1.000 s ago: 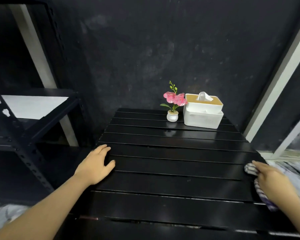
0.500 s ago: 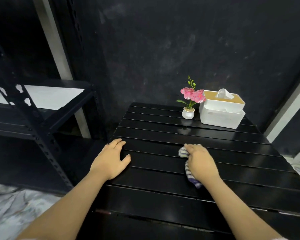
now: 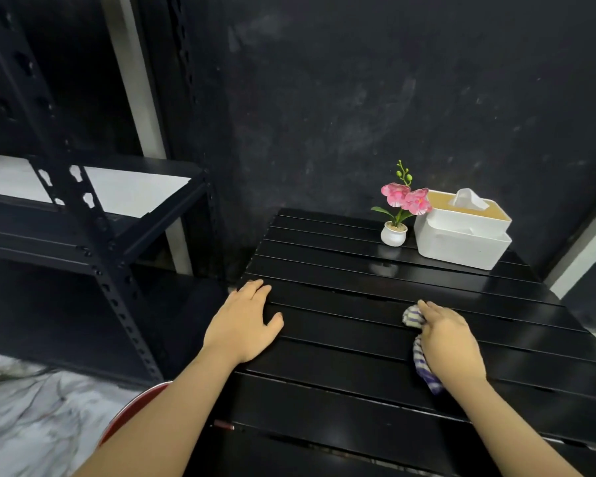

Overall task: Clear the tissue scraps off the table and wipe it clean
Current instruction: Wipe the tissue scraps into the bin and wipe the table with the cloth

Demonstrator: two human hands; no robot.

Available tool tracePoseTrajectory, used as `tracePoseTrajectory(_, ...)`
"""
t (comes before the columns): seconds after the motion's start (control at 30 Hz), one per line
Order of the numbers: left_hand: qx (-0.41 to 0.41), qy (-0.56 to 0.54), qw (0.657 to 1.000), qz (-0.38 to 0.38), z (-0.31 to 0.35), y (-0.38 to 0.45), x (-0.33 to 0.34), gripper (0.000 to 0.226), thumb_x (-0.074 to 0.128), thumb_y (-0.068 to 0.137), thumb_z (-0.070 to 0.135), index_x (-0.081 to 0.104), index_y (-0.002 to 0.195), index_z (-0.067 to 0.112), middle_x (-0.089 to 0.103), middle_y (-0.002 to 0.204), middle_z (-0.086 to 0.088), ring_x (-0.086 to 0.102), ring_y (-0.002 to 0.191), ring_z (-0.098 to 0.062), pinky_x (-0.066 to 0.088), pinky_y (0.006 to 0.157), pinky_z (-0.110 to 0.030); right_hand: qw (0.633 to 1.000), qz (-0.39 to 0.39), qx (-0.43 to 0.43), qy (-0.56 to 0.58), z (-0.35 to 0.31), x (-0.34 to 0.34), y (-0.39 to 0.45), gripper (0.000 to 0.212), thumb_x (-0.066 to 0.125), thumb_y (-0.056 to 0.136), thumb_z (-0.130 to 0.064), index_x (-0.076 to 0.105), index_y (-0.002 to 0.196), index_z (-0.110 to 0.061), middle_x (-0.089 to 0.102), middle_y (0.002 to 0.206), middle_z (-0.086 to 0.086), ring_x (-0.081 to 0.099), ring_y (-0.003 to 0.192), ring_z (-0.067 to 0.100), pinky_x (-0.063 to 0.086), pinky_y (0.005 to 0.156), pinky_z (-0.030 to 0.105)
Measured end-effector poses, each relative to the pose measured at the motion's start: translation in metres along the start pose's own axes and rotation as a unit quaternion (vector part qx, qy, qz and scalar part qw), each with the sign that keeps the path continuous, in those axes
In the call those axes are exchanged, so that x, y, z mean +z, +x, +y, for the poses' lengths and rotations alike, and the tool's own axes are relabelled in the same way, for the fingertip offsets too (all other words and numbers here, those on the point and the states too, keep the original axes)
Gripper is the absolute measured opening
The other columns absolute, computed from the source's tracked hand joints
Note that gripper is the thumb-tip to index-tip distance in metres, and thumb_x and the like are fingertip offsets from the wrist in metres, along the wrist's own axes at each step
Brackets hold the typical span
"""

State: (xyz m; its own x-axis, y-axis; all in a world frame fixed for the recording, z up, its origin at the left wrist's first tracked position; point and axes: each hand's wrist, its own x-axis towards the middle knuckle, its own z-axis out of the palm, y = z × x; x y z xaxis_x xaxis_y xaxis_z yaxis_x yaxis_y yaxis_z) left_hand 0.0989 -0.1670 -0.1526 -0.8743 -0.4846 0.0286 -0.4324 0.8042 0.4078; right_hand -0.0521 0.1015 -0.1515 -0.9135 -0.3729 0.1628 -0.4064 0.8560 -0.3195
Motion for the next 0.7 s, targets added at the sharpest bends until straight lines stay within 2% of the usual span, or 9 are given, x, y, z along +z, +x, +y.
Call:
tracePoseTrajectory(0.1,-0.001,0.001,1.0,-0.001,-0.001,0.0,0.001,0.065,0.042,0.088,0.051,0.024,0.145,0.027,0.018,0.157,0.007,0.016,0.144,-0.026,0.022,0.114,-0.038,1.0,-0.02,-0.011,-0.003,-0.029,0.012,0.021,0.047,0.039,0.089,-0.005,0.039,0.137,-0.009,0.042,0.145,0.011,0.033,0.135,0.027,0.024,0.114,0.033)
tracePoseTrajectory(0.23,0.003,0.001,1.0,-0.002,-0.001,0.001,0.001,0.065,0.042,0.088,0.05,0.024,0.146,0.026,0.018,0.157,0.006,0.016,0.144,-0.026,0.022,0.114,-0.038,0.999,-0.014,-0.051,-0.012,-0.07,0.029,0.032,0.045,0.037,0.09,-0.01,0.042,0.135,-0.01,0.044,0.144,0.01,0.035,0.133,0.026,0.027,0.111,0.033)
tracePoseTrajectory(0.4,0.0,0.002,1.0,-0.011,0.0,0.0,0.0,0.065,0.042,0.089,0.049,0.023,0.146,0.025,0.017,0.157,0.005,0.015,0.144,-0.025,0.02,0.116,-0.038,0.993,-0.052,-0.105,0.016,-0.119,0.044,0.023,0.049,0.036,0.091,-0.012,0.033,0.14,-0.016,0.035,0.15,0.005,0.026,0.139,0.02,0.019,0.115,0.03)
tracePoseTrajectory(0.7,0.032,-0.03,0.999,-0.014,0.001,-0.007,-0.011,0.055,0.04,0.093,0.028,0.026,0.146,0.02,0.021,0.156,0.003,0.015,0.144,-0.016,0.011,0.116,-0.028,0.976,-0.097,-0.191,0.028,-0.157,0.044,-0.022,0.055,0.04,0.091,-0.013,0.024,0.143,-0.017,0.032,0.15,0.005,0.024,0.139,0.02,0.021,0.116,0.034)
